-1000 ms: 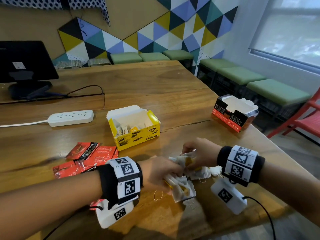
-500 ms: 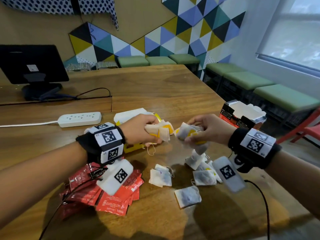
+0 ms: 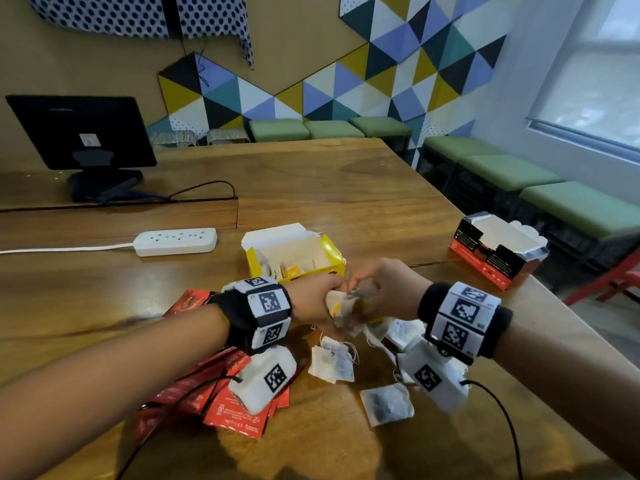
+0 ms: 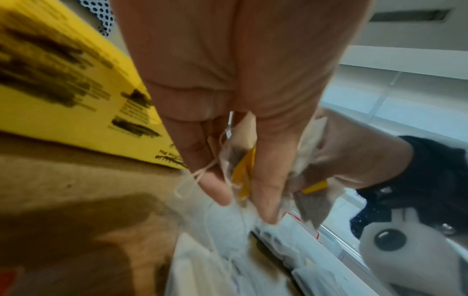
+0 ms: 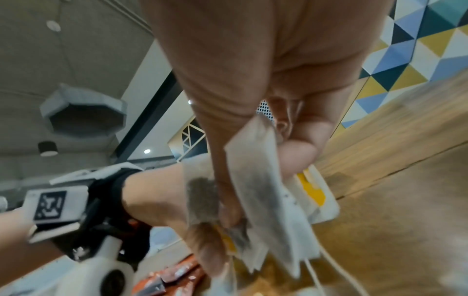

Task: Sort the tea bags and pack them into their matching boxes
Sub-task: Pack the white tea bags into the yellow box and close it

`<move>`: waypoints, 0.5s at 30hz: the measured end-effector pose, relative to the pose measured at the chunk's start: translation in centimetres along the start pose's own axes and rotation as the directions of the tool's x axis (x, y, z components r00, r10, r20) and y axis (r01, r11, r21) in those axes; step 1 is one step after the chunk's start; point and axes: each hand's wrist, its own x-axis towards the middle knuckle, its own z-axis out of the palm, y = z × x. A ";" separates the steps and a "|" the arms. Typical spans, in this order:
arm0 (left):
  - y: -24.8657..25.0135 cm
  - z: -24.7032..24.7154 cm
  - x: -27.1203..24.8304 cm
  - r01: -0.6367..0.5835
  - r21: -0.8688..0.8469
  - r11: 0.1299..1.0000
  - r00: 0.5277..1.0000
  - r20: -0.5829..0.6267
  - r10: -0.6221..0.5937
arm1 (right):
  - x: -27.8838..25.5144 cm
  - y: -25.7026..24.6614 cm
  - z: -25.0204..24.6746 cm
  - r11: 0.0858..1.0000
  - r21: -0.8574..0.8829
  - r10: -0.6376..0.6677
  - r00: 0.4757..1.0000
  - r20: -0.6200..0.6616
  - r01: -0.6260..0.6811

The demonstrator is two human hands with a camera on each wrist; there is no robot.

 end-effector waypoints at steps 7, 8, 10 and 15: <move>-0.6 0.6 0.7 0.076 0.022 0.997 0.992 -0.102 -0.073 | 1.5 1.1 1.2 0.992 -0.113 0.068 0.995 0.067 -0.060; -0.7 0.6 0.7 0.076 0.029 0.997 0.989 -0.128 -0.071 | 1.6 1.1 1.4 0.991 -0.124 0.067 0.995 0.080 -0.057; -0.7 0.5 0.5 0.050 0.122 0.991 0.987 -0.159 -0.030 | 1.7 1.3 1.8 0.987 -0.149 0.074 0.994 0.087 -0.060; -0.7 -0.2 -1.0 0.004 0.326 0.945 0.976 -0.205 0.067 | 2.1 1.2 1.9 0.976 -0.214 0.062 0.996 0.066 -0.046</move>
